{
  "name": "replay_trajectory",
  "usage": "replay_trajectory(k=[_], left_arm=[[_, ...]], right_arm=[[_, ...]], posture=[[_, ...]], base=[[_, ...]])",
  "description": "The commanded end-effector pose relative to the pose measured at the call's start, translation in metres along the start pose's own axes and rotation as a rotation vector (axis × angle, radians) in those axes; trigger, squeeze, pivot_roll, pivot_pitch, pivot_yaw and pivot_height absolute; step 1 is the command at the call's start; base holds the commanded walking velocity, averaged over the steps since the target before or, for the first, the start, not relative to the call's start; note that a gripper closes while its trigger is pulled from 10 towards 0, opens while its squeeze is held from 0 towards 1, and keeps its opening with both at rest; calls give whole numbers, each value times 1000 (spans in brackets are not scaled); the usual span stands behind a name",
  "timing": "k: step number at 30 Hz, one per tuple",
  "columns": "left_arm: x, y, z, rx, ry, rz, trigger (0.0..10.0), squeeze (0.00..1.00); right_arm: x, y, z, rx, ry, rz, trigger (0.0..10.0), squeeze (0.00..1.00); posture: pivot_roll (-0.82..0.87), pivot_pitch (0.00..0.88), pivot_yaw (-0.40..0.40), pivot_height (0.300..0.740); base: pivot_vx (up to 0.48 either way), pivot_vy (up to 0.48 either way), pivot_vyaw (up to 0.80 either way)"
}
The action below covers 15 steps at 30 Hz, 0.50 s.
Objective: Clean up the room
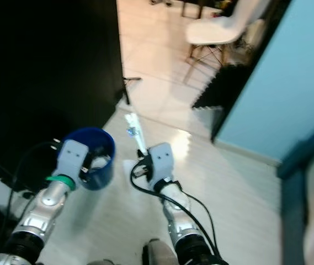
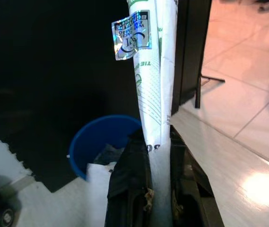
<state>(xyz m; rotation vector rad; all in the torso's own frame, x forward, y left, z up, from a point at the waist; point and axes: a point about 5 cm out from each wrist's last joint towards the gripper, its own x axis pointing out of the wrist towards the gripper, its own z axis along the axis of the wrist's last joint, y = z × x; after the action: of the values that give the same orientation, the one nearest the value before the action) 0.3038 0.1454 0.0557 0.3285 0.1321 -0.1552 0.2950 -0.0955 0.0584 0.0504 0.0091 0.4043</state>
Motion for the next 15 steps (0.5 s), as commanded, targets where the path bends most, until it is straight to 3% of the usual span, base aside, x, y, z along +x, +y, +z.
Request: replay_trajectory(k=[1, 15], left_arm=[[-2, 3, -7, 16, 24, 1, 10000, 0], [0, 3, -6, 23, 27, -6, 10000, 0]], right_arm=[[1, 2, -1, 22, 1, -15, 10000, 0], [-1, -20, -2, 9, 22, -151, 10000, 0]], posture=[[2, 2, 29, 740], [-1, 5, 36, 740]], base=[[465, 0, 0], [465, 0, 0]])
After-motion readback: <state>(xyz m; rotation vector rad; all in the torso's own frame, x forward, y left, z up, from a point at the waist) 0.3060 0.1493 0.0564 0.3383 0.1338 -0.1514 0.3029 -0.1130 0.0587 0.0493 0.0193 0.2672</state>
